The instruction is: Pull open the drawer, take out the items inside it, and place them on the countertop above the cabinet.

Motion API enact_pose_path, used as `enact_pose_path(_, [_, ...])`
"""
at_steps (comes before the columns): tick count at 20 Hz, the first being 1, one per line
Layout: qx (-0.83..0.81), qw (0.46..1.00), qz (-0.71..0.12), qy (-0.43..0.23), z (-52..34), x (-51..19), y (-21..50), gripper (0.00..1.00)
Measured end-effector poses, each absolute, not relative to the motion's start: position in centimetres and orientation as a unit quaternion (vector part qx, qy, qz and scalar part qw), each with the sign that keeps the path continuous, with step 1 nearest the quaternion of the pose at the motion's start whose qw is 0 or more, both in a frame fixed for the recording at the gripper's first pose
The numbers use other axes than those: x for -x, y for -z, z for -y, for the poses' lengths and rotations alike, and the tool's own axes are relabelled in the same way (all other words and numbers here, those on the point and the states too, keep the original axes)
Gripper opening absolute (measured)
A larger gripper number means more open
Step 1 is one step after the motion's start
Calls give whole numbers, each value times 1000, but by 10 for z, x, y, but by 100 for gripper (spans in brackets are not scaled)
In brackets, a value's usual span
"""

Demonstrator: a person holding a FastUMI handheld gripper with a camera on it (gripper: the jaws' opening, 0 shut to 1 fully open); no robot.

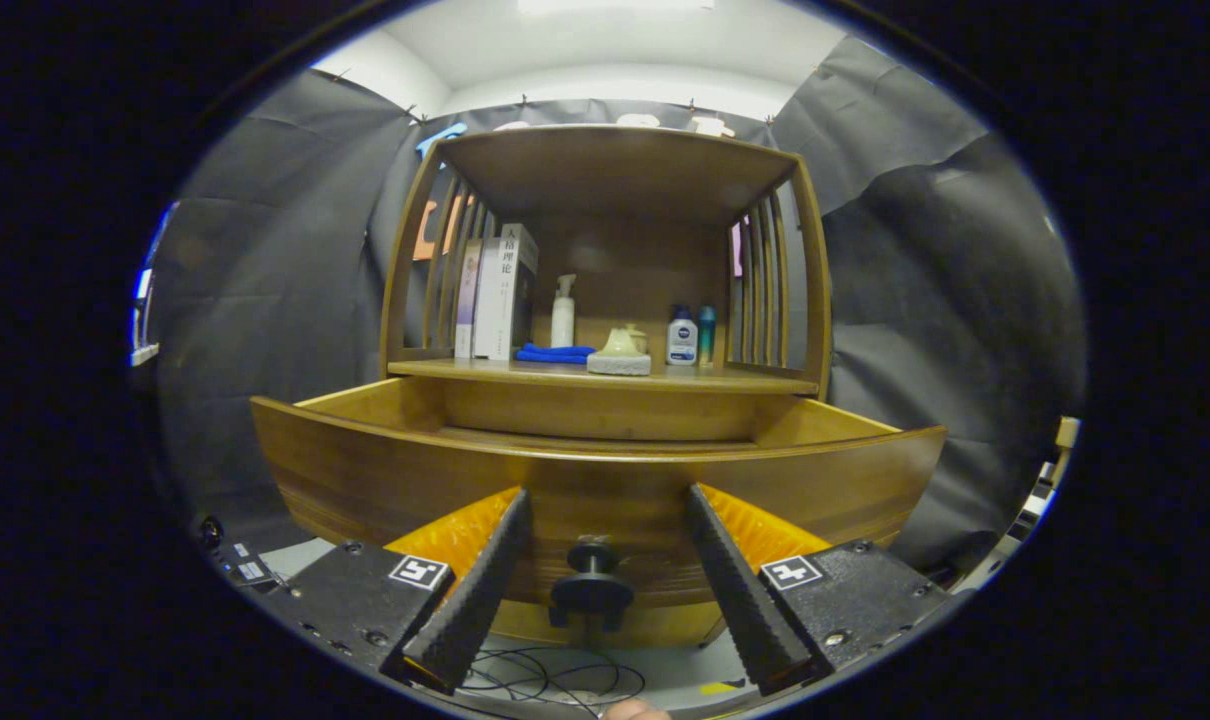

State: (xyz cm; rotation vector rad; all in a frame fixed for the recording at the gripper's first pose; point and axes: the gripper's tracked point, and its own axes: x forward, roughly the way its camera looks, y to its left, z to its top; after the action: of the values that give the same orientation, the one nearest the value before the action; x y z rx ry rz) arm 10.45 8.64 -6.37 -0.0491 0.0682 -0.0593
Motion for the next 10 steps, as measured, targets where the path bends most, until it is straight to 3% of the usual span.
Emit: enact_pose_path(10, [9, 998, -48, 28, -88, -132, 58, 98])
